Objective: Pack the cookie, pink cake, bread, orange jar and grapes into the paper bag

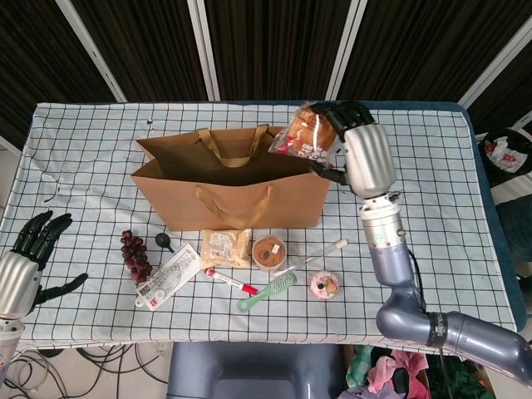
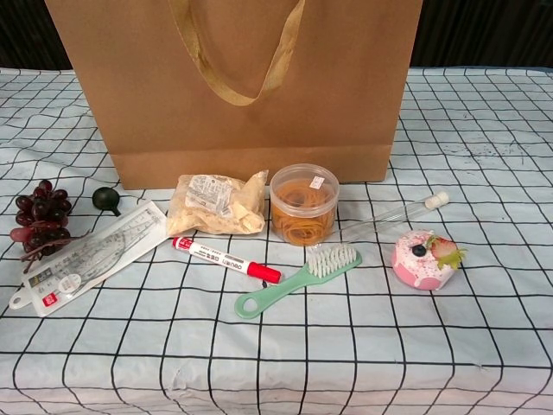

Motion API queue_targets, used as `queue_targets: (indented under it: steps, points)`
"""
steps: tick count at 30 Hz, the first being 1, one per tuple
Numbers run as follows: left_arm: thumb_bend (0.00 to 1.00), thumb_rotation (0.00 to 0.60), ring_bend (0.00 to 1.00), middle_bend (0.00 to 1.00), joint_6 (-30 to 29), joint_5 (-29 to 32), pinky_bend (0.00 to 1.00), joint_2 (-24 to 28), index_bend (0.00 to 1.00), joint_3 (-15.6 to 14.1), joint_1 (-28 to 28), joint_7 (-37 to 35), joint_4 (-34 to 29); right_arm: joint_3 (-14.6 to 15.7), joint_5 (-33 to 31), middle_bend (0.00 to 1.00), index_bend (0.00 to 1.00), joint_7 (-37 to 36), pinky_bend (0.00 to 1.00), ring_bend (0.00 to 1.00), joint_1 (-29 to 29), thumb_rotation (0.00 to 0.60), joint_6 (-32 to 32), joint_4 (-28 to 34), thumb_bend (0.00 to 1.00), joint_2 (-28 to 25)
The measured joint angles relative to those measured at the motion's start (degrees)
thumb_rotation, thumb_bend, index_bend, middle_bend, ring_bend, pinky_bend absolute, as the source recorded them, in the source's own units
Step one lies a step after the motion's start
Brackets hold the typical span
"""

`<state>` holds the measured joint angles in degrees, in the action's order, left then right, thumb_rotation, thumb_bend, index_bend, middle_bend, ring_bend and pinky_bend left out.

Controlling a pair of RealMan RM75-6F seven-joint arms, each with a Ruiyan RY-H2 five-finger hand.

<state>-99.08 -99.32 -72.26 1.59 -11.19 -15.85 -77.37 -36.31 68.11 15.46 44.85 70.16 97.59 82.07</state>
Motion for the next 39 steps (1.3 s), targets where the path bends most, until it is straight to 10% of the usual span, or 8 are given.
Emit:
queue_targets:
  steps: [18,39]
  points:
    - [0.12,0.6,0.0,0.1,-0.4,0.9,0.08,0.5,0.1,0.7,0.4,-1.3,-0.5,2.4,-12.8,0.06,0.13,6.1,0.21,0.12,8.1,0.6,-7.1,-2.4,0.13,3.5]
    - [0.12,0.6,0.0,0.09,-0.2,1.0,0.08,0.5,0.1,0.8,0.7,-1.2,-0.8,3.5,-19.8,0.05,0.1,6.2,0.21,0.13,9.7,0.6,-7.4,5.1,0.09,-1.8]
